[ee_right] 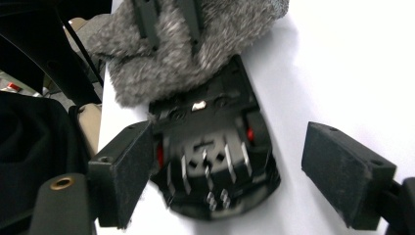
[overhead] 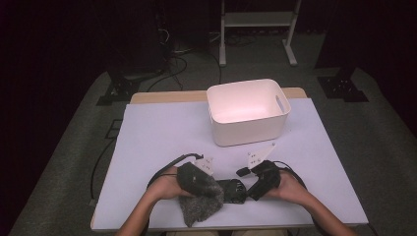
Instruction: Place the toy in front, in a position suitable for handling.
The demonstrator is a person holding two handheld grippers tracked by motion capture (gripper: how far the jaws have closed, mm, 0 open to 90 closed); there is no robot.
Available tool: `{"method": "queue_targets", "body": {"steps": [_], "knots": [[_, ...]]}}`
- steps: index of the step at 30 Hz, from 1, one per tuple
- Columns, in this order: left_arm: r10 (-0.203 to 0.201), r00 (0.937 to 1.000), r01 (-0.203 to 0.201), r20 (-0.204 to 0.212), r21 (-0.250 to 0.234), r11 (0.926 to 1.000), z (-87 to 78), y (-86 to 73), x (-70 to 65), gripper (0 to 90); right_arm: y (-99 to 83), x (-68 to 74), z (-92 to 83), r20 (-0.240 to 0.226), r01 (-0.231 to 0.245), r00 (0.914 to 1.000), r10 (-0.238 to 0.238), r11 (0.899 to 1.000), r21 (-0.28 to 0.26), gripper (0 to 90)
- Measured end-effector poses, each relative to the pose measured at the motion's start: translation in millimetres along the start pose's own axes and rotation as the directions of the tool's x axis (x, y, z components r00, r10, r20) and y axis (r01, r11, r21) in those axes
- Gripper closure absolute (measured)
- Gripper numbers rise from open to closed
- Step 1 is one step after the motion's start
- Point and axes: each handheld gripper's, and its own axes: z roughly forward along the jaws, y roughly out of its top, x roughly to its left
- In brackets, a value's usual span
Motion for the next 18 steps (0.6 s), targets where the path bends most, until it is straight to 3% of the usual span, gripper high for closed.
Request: {"method": "queue_targets", "body": {"steps": [9,12,15,18], "knots": [[0.005,0.9999,-0.005,0.013,-0.004,1.0000,0.8,1.3,-0.9,76.3,5.3,-11.9,18.2,-0.072,-0.050,0.9961,0.052,0.998,0.027,19.7],[0.007,0.9997,-0.007,0.024,-0.007,0.9999,0.6,2.5,-2.3,76.3,1.8,-14.3,23.1,-0.115,-0.086,0.9893,0.089,0.996,0.036,21.4],[0.001,0.9997,-0.001,0.022,0.000,1.0000,-1.0,3.9,-1.4,75.1,-3.6,-16.0,27.1,-0.178,-0.123,0.9749,0.133,0.990,0.064,24.6],[-0.010,0.9999,0.010,0.002,-0.008,0.9999,-5.6,6.3,0.8,74.9,-8.7,-15.1,26.3,-0.178,-0.138,0.9734,0.144,0.989,0.049,25.2]]}}
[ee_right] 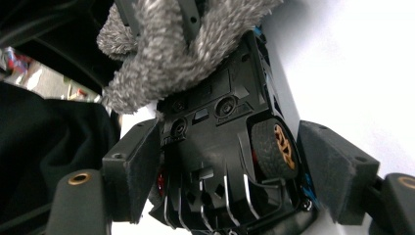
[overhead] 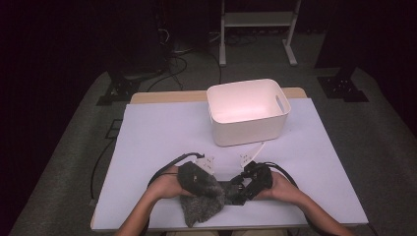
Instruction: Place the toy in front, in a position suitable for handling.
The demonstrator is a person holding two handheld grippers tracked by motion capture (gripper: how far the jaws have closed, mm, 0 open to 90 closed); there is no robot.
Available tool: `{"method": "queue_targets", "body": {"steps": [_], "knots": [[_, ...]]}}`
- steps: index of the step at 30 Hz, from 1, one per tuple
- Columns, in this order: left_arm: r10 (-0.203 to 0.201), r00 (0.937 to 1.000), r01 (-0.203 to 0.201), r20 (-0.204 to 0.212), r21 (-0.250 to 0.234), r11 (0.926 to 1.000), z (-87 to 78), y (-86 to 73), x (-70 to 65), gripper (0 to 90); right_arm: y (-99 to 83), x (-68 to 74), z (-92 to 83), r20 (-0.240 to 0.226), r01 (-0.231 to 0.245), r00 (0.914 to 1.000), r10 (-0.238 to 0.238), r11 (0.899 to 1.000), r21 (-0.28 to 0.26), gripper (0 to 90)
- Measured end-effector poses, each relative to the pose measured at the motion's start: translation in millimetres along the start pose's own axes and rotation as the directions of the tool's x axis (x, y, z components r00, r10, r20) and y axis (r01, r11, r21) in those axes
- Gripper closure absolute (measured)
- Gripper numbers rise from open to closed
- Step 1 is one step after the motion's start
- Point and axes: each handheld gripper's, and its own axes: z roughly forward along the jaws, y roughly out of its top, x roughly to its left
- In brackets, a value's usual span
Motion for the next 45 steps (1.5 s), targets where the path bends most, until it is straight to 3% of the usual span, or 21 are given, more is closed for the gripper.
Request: {"method": "queue_targets", "body": {"steps": [6,8,12,15,17,18,21,24,29,33,37,42,45], "knots": [[-0.027,0.9986,0.026,-0.046,-0.041,0.9988,-15.9,8.7,9.3,74.3,-1.0,8.7,-0.3,0.041,0.046,0.9981,-0.045,0.999,-0.012,25.8],[-0.045,0.9976,0.042,-0.052,-0.054,0.9977,-19.9,11.3,13.8,73.8,-1.1,15.1,-0.7,0.075,0.091,0.9931,-0.090,0.996,-0.012,26.1],[-0.077,0.9961,0.075,-0.041,-0.053,0.9958,-20.0,14.0,22.2,72.9,-2.7,31.7,-0.7,0.160,0.205,0.9665,-0.201,0.979,-0.011,26.5],[-0.084,0.9964,0.084,-0.007,-0.035,0.9959,-13.8,13.8,23.1,72.9,-7.3,43.5,0.0,0.232,0.292,0.9315,-0.280,0.956,-0.015,26.6],[-0.089,0.9956,0.090,0.030,-0.029,0.9955,-9.0,12.5,21.8,73.0,-9.0,49.3,0.9,0.261,0.316,0.9168,-0.302,0.949,-0.012,26.5],[-0.083,0.9958,0.084,0.039,-0.030,0.9960,-7.1,11.7,20.8,73.4,-9.2,50.7,1.1,0.269,0.319,0.9137,-0.304,0.948,-0.013,26.6],[-0.082,0.9956,0.084,0.044,-0.036,0.9958,-6.4,9.2,18.5,73.4,-8.7,51.3,1.0,0.274,0.311,0.9149,-0.297,0.950,-0.011,27.4],[-0.073,0.9961,0.075,0.050,-0.041,0.9963,-7.9,8.5,15.7,73.9,-7.5,49.8,-2.6,0.251,0.305,0.9235,-0.290,0.952,-0.022,29.5],[-0.037,0.9983,0.039,0.044,-0.045,0.9982,-11.4,9.1,6.5,73.9,-7.1,44.5,-5.3,0.215,0.242,0.9483,-0.233,0.970,-0.015,24.3],[-0.012,0.9970,0.017,0.076,-0.070,0.9974,-15.6,6.2,-3.4,74.3,-8.2,42.9,-1.8,0.174,0.211,0.9625,-0.208,0.977,0.002,24.5],[0.004,0.9950,0.005,0.099,-0.089,0.9960,-16.9,3.1,-12.9,74.4,-9.8,48.2,4.9,0.144,0.223,0.9636,-0.225,0.974,0.029,31.5],[0.024,0.9949,-0.016,0.098,-0.084,0.9963,-17.3,3.4,-18.9,75.5,-13.7,54.0,13.7,0.106,0.251,0.9610,-0.256,0.966,0.054,53.8],[0.035,0.9952,-0.027,0.092,-0.082,0.9962,-18.2,5.7,-20.6,76.7,-16.0,57.6,14.2,0.131,0.282,0.9496,-0.285,0.959,0.042,55.6]]}}
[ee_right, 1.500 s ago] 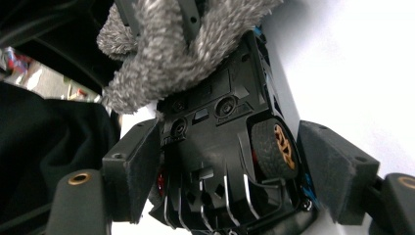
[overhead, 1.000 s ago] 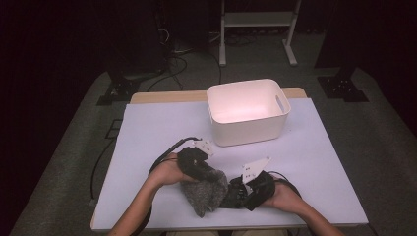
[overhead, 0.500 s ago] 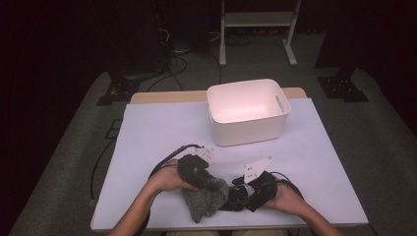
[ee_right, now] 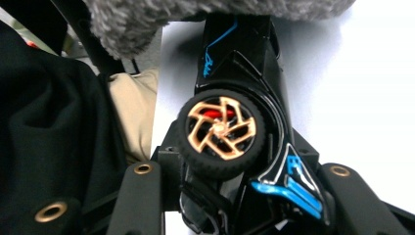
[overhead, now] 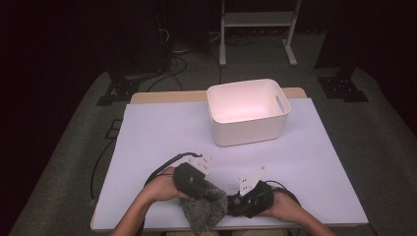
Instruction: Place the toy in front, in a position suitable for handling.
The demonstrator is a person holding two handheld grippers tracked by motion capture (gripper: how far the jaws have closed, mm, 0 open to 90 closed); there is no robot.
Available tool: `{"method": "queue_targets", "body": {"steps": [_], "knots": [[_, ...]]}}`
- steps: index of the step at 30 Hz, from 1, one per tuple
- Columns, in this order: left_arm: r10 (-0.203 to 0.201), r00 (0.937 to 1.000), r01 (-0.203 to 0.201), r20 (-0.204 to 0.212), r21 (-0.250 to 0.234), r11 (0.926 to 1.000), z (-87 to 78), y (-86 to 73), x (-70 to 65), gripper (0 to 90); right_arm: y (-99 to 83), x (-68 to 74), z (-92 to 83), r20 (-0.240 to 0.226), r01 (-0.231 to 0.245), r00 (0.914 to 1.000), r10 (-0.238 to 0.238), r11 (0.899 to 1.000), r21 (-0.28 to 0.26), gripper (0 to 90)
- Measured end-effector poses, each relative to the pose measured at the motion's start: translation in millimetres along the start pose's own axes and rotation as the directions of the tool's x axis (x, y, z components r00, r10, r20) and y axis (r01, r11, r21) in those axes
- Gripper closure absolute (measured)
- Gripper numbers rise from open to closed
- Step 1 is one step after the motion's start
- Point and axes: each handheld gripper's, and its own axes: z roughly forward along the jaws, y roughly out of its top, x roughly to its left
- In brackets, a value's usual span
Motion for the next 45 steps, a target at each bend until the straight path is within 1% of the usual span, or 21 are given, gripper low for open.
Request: {"method": "queue_targets", "body": {"steps": [1,3,5,6,8,10,12,14,15,16,18,19,22,24,26,30,33,36,41,44,45], "knots": [[0.003,1.0000,-0.003,-0.004,-0.003,1.0000,-0.5,1.1,0.0,76.7,-1.3,-0.5,-0.4,0.005,0.000,1.0000,0.000,1.000,-0.010,56.6],[0.013,0.9995,-0.013,-0.027,0.005,0.9999,-2.0,3.9,1.1,76.7,-1.7,-1.4,-1.4,0.044,0.020,0.9989,-0.019,1.000,-0.013,56.7],[0.011,0.9982,-0.011,-0.059,0.005,0.9999,-5.0,8.2,4.8,76.7,0.0,-4.1,-2.6,0.097,0.036,0.9946,-0.036,0.999,0.000,56.8],[0.011,0.9976,-0.011,-0.068,0.007,0.9999,-6.0,9.9,5.9,76.7,-0.3,-8.8,-3.6,0.126,0.029,0.9916,-0.029,1.000,-0.001,56.8],[0.019,0.9946,-0.017,-0.102,0.017,0.9997,-8.6,15.3,11.4,76.5,-1.5,-17.3,-6.0,0.146,0.014,0.9892,-0.013,1.000,-0.010,56.8],[0.010,0.9914,-0.007,-0.130,0.025,0.9997,-9.3,20.3,19.2,76.4,-1.7,-26.7,-8.1,0.169,0.017,0.9856,-0.015,1.000,-0.007,56.7],[0.011,0.9880,-0.003,-0.154,0.056,0.9984,-5.2,23.5,26.4,76.4,-1.5,-34.1,-8.5,0.168,0.003,0.9858,0.000,1.000,-0.016,56.6],[0.005,0.9897,0.004,-0.143,0.065,0.9979,0.9,23.9,30.5,76.4,-3.4,-36.4,-8.2,0.159,-0.021,0.9870,0.026,0.999,-0.035,55.8],[0.004,0.9903,0.004,-0.139,0.059,0.9982,2.8,23.2,31.3,76.4,-4.4,-35.7,-8.6,0.158,-0.026,0.9870,0.032,0.999,-0.043,51.1],[0.002,0.9908,0.006,-0.136,0.055,0.9985,2.8,22.7,31.5,76.4,-6.2,-35.2,-10.7,0.151,-0.038,0.9875,0.046,0.998,-0.058,42.9],[-0.005,0.9914,0.010,-0.130,0.040,0.9992,1.8,19.9,31.1,76.4,-9.3,-35.4,-15.6,0.139,-0.052,0.9884,0.060,0.997,-0.061,41.2],[-0.005,0.9918,0.010,-0.127,0.037,0.9993,1.6,19.0,30.7,76.4,-12.4,-33.9,-20.0,0.149,-0.051,0.9870,0.060,0.997,-0.062,41.2],[-0.004,0.9926,0.008,-0.122,0.029,0.9995,1.9,17.8,29.4,76.4,-18.5,-31.4,-29.0,0.147,-0.068,0.9859,0.081,0.994,-0.090,44.7],[0.000,0.9918,0.005,-0.128,0.038,0.9993,1.9,18.8,28.9,76.4,-21.4,-29.7,-32.8,0.147,-0.071,0.9855,0.084,0.993,-0.095,51.9],[0.001,0.9916,0.005,-0.130,0.042,0.9991,2.0,19.6,27.8,76.4,-22.5,-27.6,-34.2,0.163,-0.054,0.9842,0.069,0.994,-0.093,56.4],[0.015,0.9897,-0.006,-0.142,0.065,0.9979,2.0,23.0,24.9,76.4,-21.8,-24.6,-33.7,0.185,-0.035,0.9815,0.050,0.996,-0.083,57.1],[0.013,0.9903,-0.004,-0.138,0.068,0.9977,5.0,26.8,24.9,75.7,-23.0,-24.5,-33.5,0.185,-0.040,0.9811,0.056,0.995,-0.091,57.2],[0.032,0.9906,-0.024,-0.133,0.068,0.9974,10.3,32.9,25.3,75.8,-23.3,-23.3,-33.1,0.190,-0.045,0.9798,0.063,0.994,-0.097,57.2],[0.056,0.9942,-0.051,-0.091,0.060,0.9969,31.1,51.1,28.5,76.3,-22.8,-22.6,-31.9,0.187,-0.052,0.9798,0.070,0.993,-0.101,57.1],[0.088,0.9922,-0.082,-0.088,0.063,0.9946,42.3,65.9,31.5,76.3,-23.3,-22.7,-32.1,0.185,-0.055,0.9800,0.073,0.993,-0.103,57.1],[0.088,0.9920,-0.082,-0.090,0.063,0.9946,44.4,68.4,31.9,76.2,-23.4,-22.3,-32.0,0.190,-0.049,0.9794,0.069,0.993,-0.103,57.1]]}}
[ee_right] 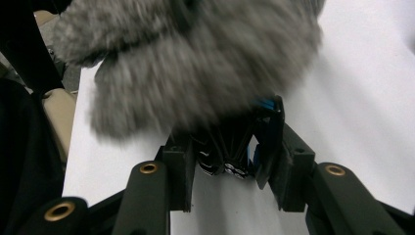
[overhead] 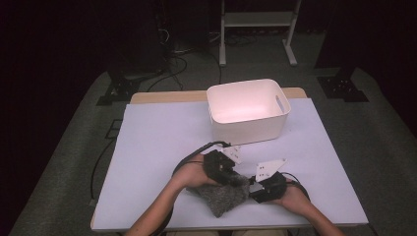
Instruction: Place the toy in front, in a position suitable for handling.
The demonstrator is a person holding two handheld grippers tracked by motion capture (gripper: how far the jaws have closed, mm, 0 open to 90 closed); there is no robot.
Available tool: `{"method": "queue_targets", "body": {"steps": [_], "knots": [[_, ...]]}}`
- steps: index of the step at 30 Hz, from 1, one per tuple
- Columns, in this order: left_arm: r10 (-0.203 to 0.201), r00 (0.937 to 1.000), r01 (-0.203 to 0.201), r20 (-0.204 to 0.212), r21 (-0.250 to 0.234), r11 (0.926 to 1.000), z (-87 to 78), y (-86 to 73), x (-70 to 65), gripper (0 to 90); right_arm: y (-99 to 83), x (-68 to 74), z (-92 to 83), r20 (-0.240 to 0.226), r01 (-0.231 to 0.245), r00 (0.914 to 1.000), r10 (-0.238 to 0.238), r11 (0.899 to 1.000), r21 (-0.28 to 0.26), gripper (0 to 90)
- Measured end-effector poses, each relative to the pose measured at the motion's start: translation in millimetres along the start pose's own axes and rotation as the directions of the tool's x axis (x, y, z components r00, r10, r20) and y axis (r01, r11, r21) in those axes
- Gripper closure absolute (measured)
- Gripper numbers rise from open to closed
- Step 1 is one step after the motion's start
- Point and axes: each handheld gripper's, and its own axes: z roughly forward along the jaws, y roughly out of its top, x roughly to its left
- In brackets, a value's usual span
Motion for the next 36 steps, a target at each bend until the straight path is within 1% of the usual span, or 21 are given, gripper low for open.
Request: {"method": "queue_targets", "body": {"steps": [1,4,6,8,10,12,14,17,19,22,24,25,27,32,34,36], "knots": [[0.008,1.0000,-0.008,-0.001,0.010,0.9999,2.2,2.6,1.4,76.2,-0.1,0.0,0.1,0.000,-0.002,1.0000,0.002,1.000,-0.001,57.1],[0.006,0.9998,-0.006,0.017,0.005,1.0000,0.8,0.5,2.2,76.3,-0.6,0.0,0.0,-0.006,-0.004,1.0000,0.004,1.000,-0.003,57.1],[-0.008,0.9996,0.008,0.025,-0.002,1.0000,-3.3,-4.8,1.8,76.7,-0.6,0.5,-0.1,-0.002,0.004,1.0000,-0.004,1.000,-0.004,57.1],[-0.019,0.9995,0.019,0.026,0.002,0.9998,-8.6,-11.3,1.3,76.7,-0.4,0.6,0.0,-0.003,-0.009,1.0000,0.009,1.000,-0.002,57.1],[-0.031,0.9993,0.031,0.019,-0.005,0.9995,-12.4,-17.5,1.5,76.7,-0.5,0.2,0.2,-0.004,-0.008,1.0000,0.008,1.000,-0.003,57.1],[-0.037,0.9992,0.038,0.017,-0.012,0.9992,-13.2,-19.3,1.7,76.7,-0.4,0.3,0.3,-0.002,-0.006,1.0000,0.006,1.000,-0.004,57.1],[-0.030,0.9995,0.030,0.009,-0.005,0.9995,-10.6,-15.3,1.1,76.8,-0.2,0.6,0.7,-0.002,-0.008,1.0000,0.008,1.000,-0.004,57.1],[-0.011,0.9999,0.011,0.007,-0.002,0.9999,-2.6,-4.0,1.1,76.7,-0.5,0.8,0.9,0.000,-0.011,0.9999,0.011,1.000,-0.009,57.1],[0.006,1.0000,-0.006,-0.001,0.014,0.9999,2.3,2.4,1.5,76.7,-0.7,1.1,1.1,0.001,-0.011,0.9999,0.011,1.000,-0.012,57.1],[0.011,0.9999,-0.011,-0.004,0.021,0.9997,1.9,2.3,1.7,76.7,-1.1,0.9,1.0,-0.001,-0.009,1.0000,0.009,1.000,-0.011,57.2],[0.012,0.9999,-0.011,-0.011,0.020,0.9997,-0.9,-1.0,0.7,76.6,-1.0,0.5,1.2,0.000,-0.003,1.0000,0.003,1.000,-0.012,57.2],[0.006,0.9999,-0.005,-0.016,0.019,0.9998,-2.7,-3.1,-0.5,76.7,-1.0,0.4,1.1,0.000,-0.005,1.0000,0.005,1.000,-0.012,57.2],[0.004,0.9998,-0.004,-0.022,0.028,0.9996,-8.0,-8.8,-2.5,76.7,-0.8,0.6,1.0,0.001,-0.004,1.0000,0.004,1.000,-0.009,57.2],[-0.017,0.9978,0.020,-0.064,0.049,0.9986,-28.6,-31.5,-6.7,76.6,-0.8,0.2,1.2,-0.001,-0.008,1.0000,0.008,1.000,-0.009,57.3],[-0.047,0.9962,0.049,-0.074,0.035,0.9982,-39.1,-44.5,-7.1,76.6,-0.6,-0.2,1.3,-0.003,-0.015,0.9999,0.015,1.000,-0.009,57.2],[-0.066,0.9944,0.068,-0.083,0.021,0.9975,-46.6,-53.9,-6.7,76.7,-0.5,-0.3,1.3,-0.004,-0.014,0.9999,0.014,1.000,-0.008,57.3]]}}
